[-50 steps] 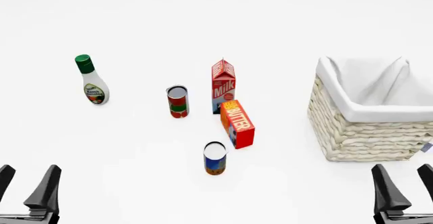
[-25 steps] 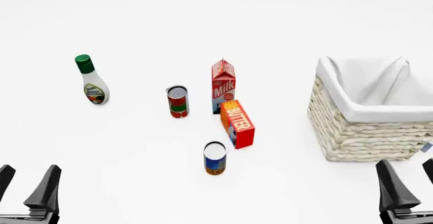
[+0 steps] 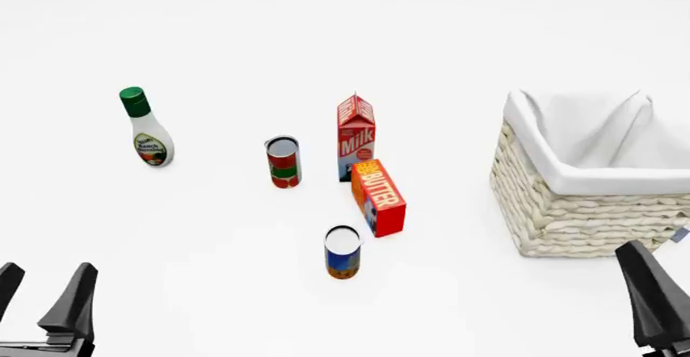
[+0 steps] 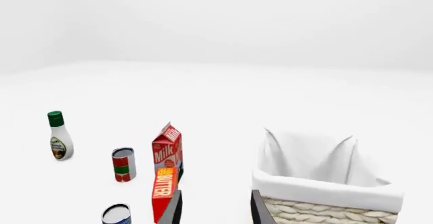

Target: Pick the alphabet soup and place it in the basket.

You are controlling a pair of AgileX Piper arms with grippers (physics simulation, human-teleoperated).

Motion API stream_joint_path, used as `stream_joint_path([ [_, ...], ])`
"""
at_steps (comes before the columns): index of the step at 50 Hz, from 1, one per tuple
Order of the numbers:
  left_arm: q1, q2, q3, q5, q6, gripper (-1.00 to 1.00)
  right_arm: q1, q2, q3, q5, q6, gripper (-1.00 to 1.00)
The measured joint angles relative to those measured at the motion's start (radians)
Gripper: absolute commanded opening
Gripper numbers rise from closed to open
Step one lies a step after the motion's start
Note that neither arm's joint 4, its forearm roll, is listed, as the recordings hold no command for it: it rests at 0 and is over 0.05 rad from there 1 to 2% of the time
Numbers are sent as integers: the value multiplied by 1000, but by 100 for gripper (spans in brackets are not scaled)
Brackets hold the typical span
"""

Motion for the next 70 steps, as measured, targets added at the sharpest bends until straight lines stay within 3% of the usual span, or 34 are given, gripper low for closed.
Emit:
stream_joint_path([
  [26, 0, 0, 0, 0, 0, 100, 211, 43, -16, -33, -25, 100],
  [70, 0, 0, 0, 0, 0, 100, 446, 512, -2, -469, -55, 100],
])
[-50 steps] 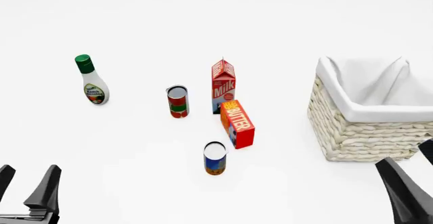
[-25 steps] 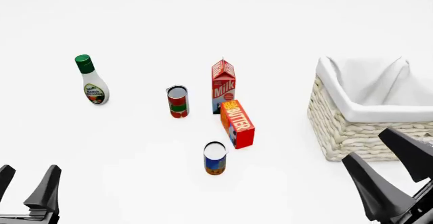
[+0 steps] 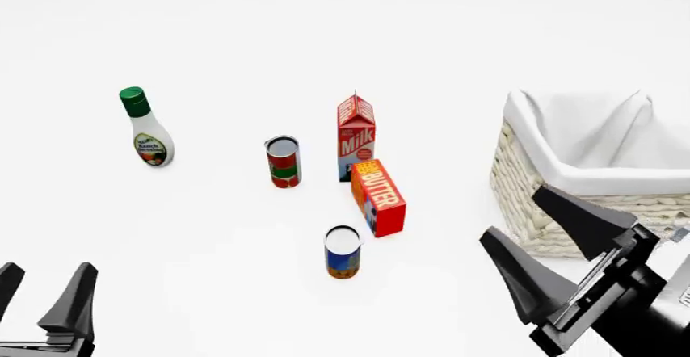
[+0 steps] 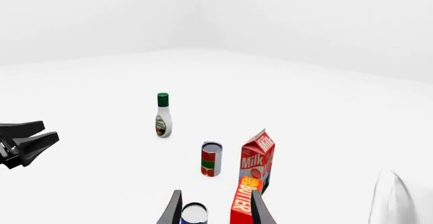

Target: Pick the alphabet soup and place it in the basket.

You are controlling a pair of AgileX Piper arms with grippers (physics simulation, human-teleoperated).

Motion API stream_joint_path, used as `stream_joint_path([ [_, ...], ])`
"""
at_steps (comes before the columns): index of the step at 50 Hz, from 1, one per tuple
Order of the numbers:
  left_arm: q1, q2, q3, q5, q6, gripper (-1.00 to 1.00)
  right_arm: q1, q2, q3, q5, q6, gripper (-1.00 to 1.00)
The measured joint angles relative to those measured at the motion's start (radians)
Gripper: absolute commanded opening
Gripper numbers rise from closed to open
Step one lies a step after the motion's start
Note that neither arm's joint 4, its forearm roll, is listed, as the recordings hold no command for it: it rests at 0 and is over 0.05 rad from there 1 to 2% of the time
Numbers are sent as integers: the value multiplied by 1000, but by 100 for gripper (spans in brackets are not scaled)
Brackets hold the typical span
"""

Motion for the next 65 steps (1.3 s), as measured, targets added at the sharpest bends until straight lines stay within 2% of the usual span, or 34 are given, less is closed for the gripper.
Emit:
stream_joint_path([
  [21, 0, 0, 0, 0, 0, 100, 89, 289, -34, -213, -4, 100],
  [35, 0, 0, 0, 0, 0, 100, 134, 453, -65, -319, -4, 100],
  [65, 0, 0, 0, 0, 0, 100, 116, 749, -96, -515, 30, 100],
])
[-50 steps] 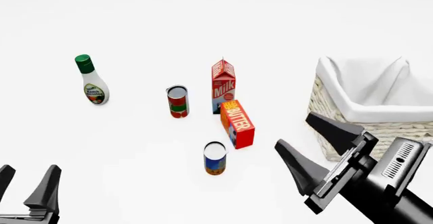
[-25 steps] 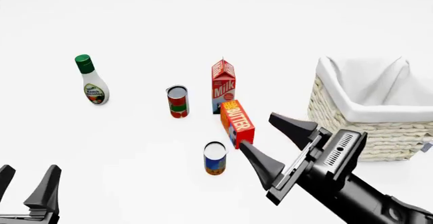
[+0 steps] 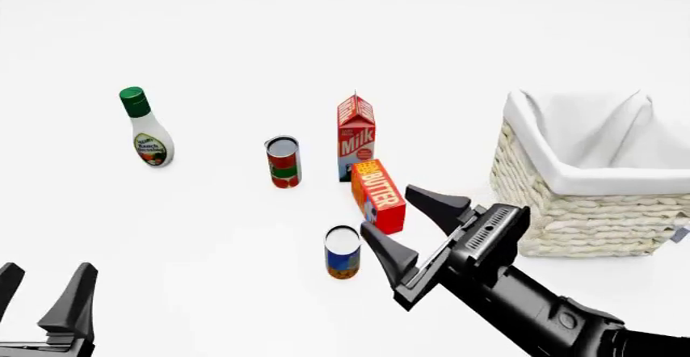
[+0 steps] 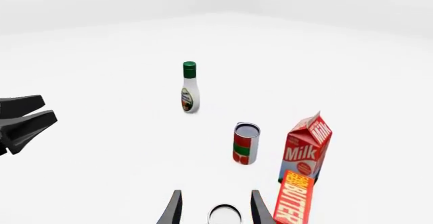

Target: Pick the alphabet soup and place it in the basket.

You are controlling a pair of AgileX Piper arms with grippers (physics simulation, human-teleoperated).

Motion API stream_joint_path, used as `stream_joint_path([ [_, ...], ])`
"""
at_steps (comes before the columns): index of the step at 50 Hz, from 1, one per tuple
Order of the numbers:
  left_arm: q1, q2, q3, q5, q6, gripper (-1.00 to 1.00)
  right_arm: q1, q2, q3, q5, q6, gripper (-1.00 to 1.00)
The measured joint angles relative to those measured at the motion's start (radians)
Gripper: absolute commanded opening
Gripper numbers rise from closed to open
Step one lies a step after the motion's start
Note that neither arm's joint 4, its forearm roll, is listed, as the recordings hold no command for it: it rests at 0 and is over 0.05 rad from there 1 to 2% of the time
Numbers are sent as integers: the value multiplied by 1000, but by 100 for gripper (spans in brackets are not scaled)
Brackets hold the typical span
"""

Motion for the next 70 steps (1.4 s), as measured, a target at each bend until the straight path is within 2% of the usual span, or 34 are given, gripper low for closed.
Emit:
stream_joint_path([
  [22, 0, 0, 0, 0, 0, 100, -36, 165, -46, -79, 19, 100],
  [70, 0, 0, 0, 0, 0, 100, -50, 439, -156, -161, 40, 100],
])
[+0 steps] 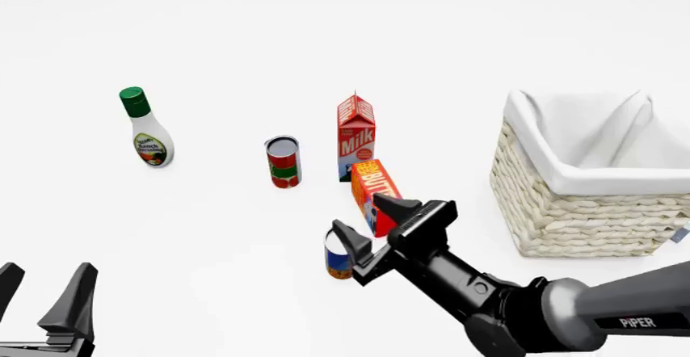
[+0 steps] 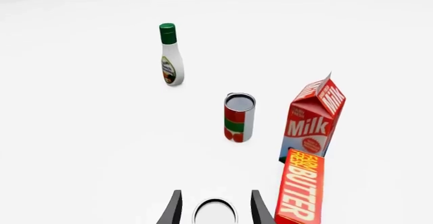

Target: Pick the alphabet soup and place it in the basket.

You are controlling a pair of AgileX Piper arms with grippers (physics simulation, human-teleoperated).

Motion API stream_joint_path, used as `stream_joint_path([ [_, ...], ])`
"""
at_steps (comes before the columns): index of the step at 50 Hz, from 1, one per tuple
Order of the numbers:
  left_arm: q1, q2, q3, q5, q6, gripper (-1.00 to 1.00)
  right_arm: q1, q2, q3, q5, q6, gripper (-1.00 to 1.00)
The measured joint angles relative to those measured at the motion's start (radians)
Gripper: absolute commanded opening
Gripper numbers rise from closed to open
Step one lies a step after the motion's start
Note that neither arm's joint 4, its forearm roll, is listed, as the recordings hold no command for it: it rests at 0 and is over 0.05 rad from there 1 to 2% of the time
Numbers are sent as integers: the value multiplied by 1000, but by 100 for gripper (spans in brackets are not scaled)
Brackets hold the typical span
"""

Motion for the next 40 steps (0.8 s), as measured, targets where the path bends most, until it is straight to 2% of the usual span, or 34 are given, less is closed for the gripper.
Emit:
stream_joint_path([
  [40, 0, 0, 0, 0, 0, 100, -3, 168, -81, -26, 13, 100],
])
